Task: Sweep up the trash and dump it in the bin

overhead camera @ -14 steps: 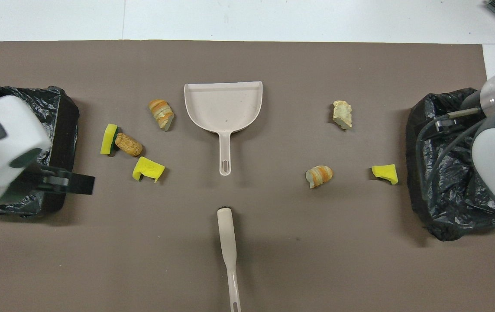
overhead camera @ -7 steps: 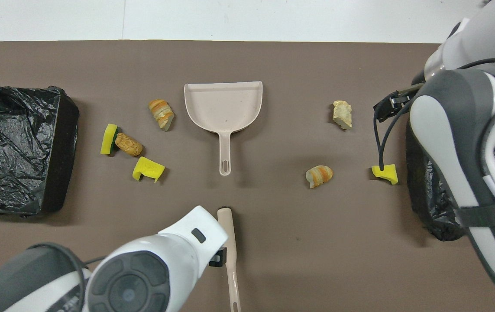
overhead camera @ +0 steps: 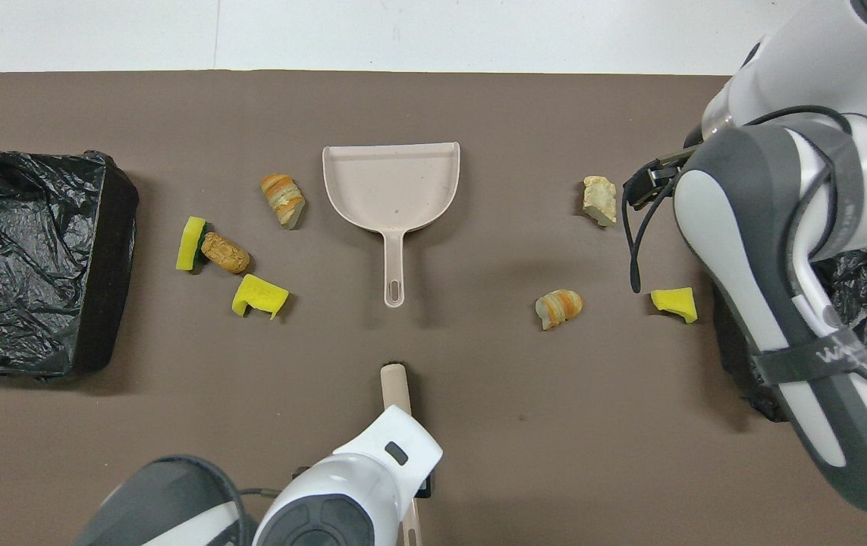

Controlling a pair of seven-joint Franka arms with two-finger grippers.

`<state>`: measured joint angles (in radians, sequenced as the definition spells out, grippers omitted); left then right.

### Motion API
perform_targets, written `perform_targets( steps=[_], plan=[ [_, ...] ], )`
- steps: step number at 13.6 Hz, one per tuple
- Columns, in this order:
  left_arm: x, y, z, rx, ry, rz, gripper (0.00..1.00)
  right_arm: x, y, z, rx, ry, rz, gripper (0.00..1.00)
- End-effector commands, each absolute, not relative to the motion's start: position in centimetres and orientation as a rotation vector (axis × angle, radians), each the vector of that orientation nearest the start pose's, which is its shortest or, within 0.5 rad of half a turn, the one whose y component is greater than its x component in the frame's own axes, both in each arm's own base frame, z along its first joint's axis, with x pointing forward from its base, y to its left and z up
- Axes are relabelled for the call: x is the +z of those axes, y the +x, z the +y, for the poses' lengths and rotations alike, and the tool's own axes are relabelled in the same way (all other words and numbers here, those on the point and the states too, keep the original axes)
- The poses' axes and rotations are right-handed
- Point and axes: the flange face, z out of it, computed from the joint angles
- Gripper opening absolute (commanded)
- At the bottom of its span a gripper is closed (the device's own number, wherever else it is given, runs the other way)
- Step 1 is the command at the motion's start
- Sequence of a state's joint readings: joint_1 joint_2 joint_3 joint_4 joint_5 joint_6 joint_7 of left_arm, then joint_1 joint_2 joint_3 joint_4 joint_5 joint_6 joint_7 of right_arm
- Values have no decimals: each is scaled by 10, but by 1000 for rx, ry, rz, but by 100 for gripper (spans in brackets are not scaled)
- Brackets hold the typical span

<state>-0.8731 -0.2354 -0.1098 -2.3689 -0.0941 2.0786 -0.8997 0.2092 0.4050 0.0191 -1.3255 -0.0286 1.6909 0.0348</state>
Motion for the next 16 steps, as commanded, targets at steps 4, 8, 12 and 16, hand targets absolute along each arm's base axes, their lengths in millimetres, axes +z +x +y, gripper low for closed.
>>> perform_targets(
  steps=[4,8,12,16],
  plan=[
    [348,224,-386,172,-3144,-90,89,485,652,230,30,-3135,-105,100],
    [347,220,-389,221,-3155,-106,32,444,633,325,4,-3097,55,100],
    [345,228,-383,250,-3133,-94,0,371,623,388,-10,-3100,112,100],
    [360,258,-356,296,-3063,-87,0,363,610,408,17,-3098,107,100]
  ],
)
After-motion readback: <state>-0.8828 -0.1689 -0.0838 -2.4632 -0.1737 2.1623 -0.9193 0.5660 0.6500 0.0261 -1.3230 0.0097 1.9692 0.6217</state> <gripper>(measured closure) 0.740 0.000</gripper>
